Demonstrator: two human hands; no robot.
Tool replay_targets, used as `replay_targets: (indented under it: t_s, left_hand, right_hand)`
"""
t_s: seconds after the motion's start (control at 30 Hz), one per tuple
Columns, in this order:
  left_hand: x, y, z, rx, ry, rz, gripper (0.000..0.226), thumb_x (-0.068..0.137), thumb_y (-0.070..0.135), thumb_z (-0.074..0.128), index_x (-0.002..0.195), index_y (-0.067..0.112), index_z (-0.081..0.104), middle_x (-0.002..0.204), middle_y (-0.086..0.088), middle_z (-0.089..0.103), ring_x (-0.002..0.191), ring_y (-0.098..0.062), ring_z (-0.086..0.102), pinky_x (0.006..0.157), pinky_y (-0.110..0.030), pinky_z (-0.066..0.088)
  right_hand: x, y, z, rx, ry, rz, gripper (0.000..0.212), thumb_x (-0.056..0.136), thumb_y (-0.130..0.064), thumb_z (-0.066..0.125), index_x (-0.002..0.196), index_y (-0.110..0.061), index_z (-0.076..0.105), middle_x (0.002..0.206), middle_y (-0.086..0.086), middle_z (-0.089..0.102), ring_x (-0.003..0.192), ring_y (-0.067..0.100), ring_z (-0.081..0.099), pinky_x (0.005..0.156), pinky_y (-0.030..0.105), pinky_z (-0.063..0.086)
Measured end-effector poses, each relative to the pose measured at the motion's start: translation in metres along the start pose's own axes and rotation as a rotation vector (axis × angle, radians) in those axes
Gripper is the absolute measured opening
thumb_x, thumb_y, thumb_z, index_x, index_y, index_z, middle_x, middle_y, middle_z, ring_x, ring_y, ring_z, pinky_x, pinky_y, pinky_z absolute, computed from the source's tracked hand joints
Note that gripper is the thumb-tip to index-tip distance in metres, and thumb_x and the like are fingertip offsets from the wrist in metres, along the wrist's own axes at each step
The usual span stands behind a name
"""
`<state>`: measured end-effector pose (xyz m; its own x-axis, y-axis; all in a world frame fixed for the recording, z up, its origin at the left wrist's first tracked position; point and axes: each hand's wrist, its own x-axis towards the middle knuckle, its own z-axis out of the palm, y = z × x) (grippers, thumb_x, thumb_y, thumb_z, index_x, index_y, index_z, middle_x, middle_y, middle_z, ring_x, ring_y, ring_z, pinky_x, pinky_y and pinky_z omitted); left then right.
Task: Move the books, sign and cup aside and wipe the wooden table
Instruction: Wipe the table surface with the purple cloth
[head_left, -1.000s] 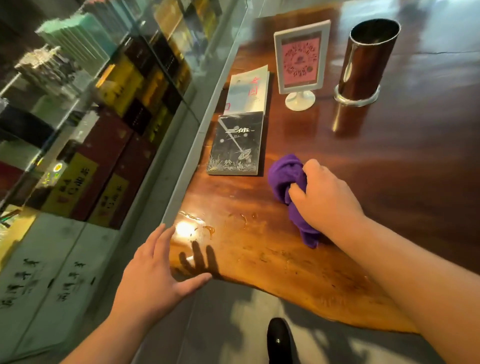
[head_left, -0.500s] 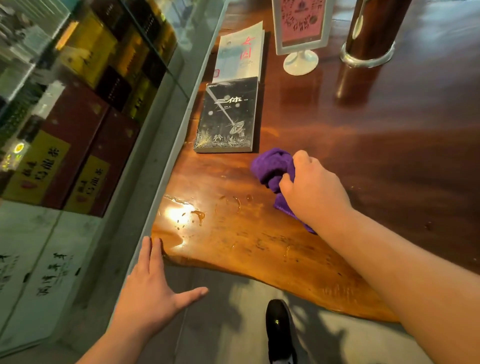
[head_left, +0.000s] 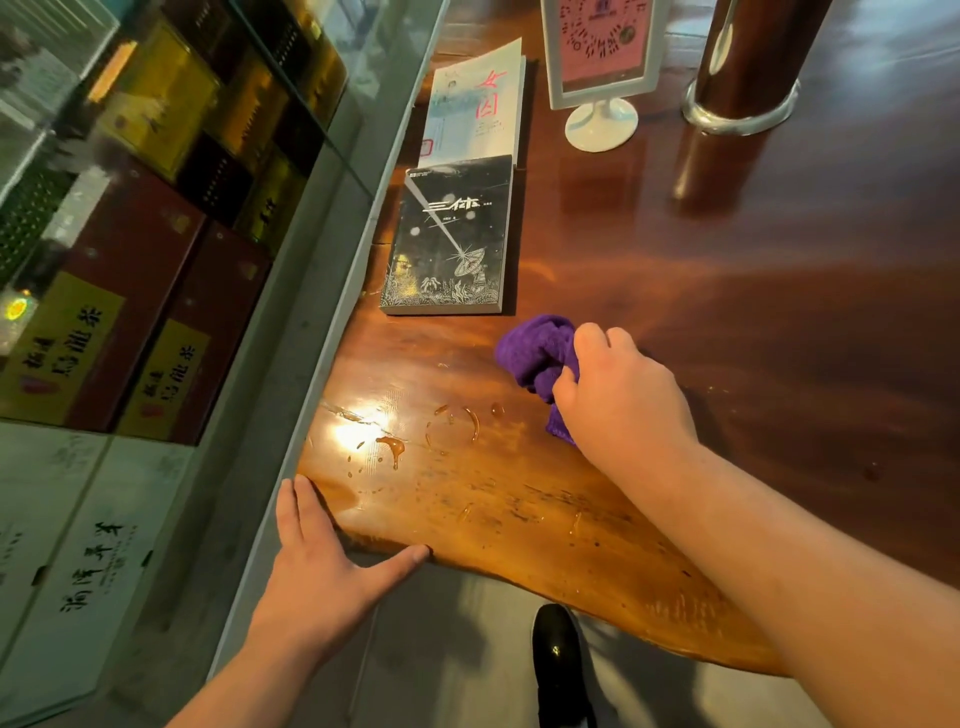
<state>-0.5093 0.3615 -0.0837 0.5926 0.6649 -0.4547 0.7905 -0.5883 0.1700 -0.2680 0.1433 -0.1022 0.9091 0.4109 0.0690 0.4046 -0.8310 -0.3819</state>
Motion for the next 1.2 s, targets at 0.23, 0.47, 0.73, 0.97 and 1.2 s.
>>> replay_targets:
  t_s: [0.23, 0.47, 0.73, 0.97, 1.2]
  left_hand:
    - [0.003, 0.004, -0.001, -0.014, -0.044, -0.027, 0.166, 0.041, 0.11, 0.051, 0.155, 0.024, -0.033, 0.165, 0.01, -0.034, 0.156, -0.026, 0.016, 0.118, -0.046, 0.031]
    - [0.003, 0.008, -0.006, -0.021, -0.088, -0.037, 0.17, 0.037, 0.112, 0.047, 0.154, 0.02, -0.035, 0.163, 0.007, -0.039, 0.156, -0.029, 0.014, 0.12, -0.048, 0.028]
    - [0.006, 0.007, -0.008, -0.036, -0.12, -0.044, 0.175, 0.03, 0.109, 0.047, 0.157, 0.015, -0.028, 0.164, 0.001, -0.037, 0.155, -0.031, 0.02, 0.119, -0.048, 0.03]
    - [0.009, 0.002, -0.004, -0.041, -0.116, 0.048, 0.153, 0.042, 0.098, 0.055, 0.164, 0.029, -0.007, 0.163, 0.004, -0.035, 0.157, -0.026, 0.008, 0.122, -0.051, 0.025]
    - [0.007, 0.002, -0.001, -0.047, -0.079, -0.035, 0.172, 0.036, 0.111, 0.05, 0.155, 0.02, -0.033, 0.165, 0.004, -0.036, 0.157, -0.026, 0.011, 0.122, -0.052, 0.026]
  right_hand:
    - [0.0, -0.009, -0.004, -0.015, -0.056, -0.012, 0.031, 0.089, -0.036, 0.077, 0.104, -0.021, 0.055, 0.083, 0.0, 0.051, 0.049, 0.01, 0.046, 0.035, 0.02, 0.035]
    - [-0.007, -0.065, 0.008, -0.219, -0.2, -0.363, 0.016, 0.094, -0.018, 0.065, 0.107, -0.013, 0.072, 0.106, 0.008, 0.049, 0.093, 0.033, 0.051, 0.049, 0.034, 0.036]
    - [-0.029, -0.162, 0.039, 0.135, -0.341, -0.347, 0.029, 0.098, -0.024, 0.055, 0.125, -0.013, 0.051, 0.12, 0.014, 0.052, 0.101, 0.037, 0.063, 0.06, 0.037, 0.039]
    - [-0.058, -0.145, 0.037, 0.24, -0.435, -0.456, 0.019, 0.09, -0.015, 0.064, 0.107, -0.015, 0.055, 0.1, 0.013, 0.056, 0.084, 0.038, 0.063, 0.057, 0.038, 0.036]
    - [-0.015, -0.094, 0.033, 0.169, -0.302, -0.397, 0.017, 0.088, -0.023, 0.068, 0.101, -0.019, 0.058, 0.085, 0.004, 0.042, 0.07, 0.037, 0.062, 0.048, 0.032, 0.025]
